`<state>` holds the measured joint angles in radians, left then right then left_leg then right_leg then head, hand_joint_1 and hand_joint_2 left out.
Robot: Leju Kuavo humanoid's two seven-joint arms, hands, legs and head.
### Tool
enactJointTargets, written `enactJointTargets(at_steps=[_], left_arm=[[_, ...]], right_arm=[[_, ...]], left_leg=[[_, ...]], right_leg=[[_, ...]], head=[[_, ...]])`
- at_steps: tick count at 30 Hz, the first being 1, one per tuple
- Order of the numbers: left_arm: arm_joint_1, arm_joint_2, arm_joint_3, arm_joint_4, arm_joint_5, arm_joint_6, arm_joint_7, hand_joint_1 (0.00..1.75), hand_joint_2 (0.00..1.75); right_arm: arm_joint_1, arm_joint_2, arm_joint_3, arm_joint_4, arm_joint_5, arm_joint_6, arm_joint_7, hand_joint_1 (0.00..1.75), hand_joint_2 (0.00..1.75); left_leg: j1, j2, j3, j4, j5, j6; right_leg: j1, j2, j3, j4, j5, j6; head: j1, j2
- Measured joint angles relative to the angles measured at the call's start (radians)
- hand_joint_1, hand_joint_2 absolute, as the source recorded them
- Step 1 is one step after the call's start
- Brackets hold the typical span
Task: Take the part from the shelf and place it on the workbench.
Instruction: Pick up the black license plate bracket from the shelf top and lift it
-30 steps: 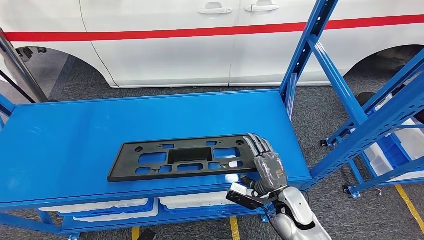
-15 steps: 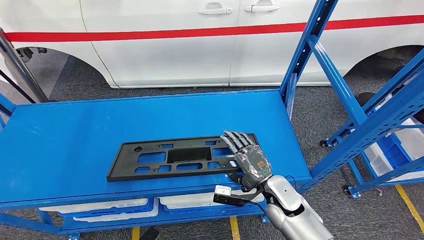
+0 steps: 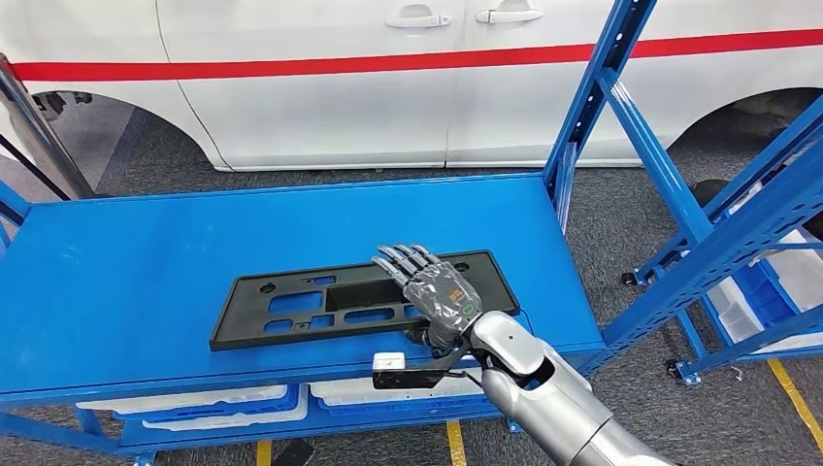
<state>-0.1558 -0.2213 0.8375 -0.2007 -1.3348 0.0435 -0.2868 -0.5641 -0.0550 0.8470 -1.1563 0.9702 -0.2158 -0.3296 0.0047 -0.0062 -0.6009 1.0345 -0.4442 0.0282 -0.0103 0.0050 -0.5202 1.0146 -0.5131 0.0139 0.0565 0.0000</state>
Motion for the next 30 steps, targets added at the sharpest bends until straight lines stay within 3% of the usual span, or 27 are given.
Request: enactJointTargets(at_steps=[30], left_arm=[[0.002, -0.002, -0.014, 0.000, 0.028, 0.006, 0.000, 0.00, 0.00]], right_arm=[[-0.039, 0.015, 0.106, 0.088, -0.043, 0.073, 0.006, 0.00, 1.75]], left_leg=[[0.000, 0.000, 0.000, 0.000, 0.000, 0.000]], right_leg=[[0.000, 0.000, 0.000, 0.000, 0.000, 0.000]], head=[[0.000, 0.000]])
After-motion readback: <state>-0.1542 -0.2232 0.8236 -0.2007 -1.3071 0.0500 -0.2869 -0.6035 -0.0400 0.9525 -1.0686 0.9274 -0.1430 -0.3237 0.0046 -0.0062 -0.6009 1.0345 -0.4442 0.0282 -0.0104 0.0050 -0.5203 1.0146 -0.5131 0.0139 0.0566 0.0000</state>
